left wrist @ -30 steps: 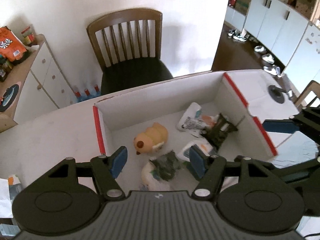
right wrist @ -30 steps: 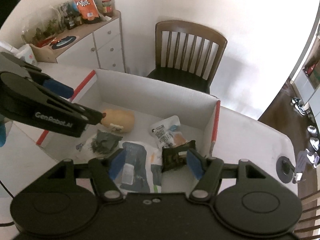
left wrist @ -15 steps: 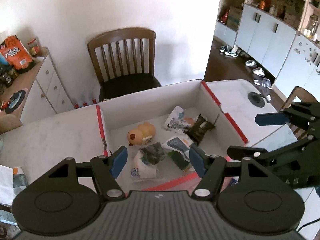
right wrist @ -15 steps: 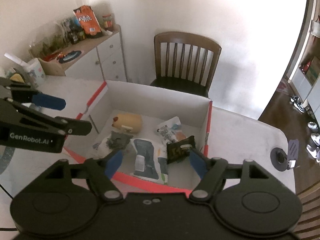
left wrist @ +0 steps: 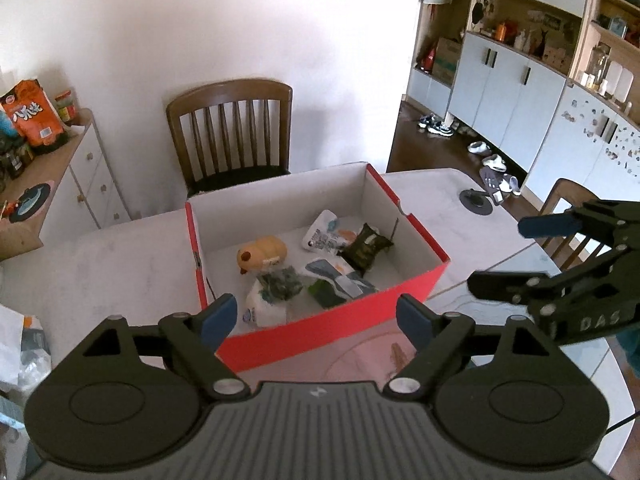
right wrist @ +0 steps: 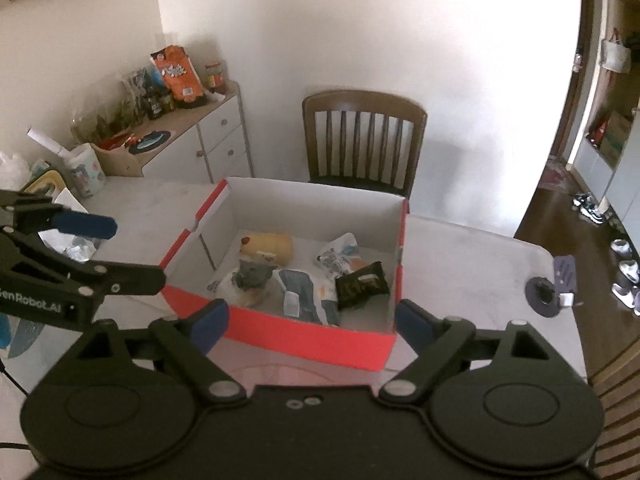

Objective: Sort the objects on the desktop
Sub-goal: 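Withdraw both open tools up and out of the red box, then reach the left tool to the silver snack bag while the right reaches the blue bar, then close the left gripper on the silver bag while the right grips the blue bar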

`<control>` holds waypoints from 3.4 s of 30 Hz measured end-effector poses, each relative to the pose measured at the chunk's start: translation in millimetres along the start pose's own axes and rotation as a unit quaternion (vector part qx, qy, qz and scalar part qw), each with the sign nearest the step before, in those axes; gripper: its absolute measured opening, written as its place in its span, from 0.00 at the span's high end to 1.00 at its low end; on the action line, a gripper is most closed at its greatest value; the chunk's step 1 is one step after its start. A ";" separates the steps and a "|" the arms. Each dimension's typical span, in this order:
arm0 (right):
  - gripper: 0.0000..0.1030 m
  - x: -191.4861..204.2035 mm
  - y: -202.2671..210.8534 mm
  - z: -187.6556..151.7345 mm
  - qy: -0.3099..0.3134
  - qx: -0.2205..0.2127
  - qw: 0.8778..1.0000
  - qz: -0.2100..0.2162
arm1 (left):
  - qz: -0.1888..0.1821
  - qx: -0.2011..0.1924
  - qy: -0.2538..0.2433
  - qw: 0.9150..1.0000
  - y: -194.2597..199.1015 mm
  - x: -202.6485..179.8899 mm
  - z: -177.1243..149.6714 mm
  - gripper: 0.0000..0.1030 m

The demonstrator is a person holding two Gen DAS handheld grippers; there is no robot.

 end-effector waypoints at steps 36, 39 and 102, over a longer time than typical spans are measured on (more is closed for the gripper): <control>0.07 -16.6 41.9 -107.8 -0.051 -0.017 0.997 -0.047 | -0.062 -0.014 -0.023 0.998 48.6 -82.9 -127.6 0.00; 0.07 -18.3 38.7 -111.3 -0.056 -0.014 0.997 -0.048 | -0.066 -0.011 -0.026 0.997 45.8 -87.2 -132.2 0.00; 0.00 -42.1 -130.7 -149.3 0.059 0.066 0.996 0.004 | -0.072 0.048 0.023 0.996 -71.1 -112.7 -190.8 0.05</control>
Point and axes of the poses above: each gripper's, at about its wrist camera, not at the fingertips, and y roughly against the way its jaws point, x to its left, z to its top, the point moved 9 cm from there along -y, roughly the way its jaws point, and after that the axes turned 12 degrees about -y, right-handed, at the moved point
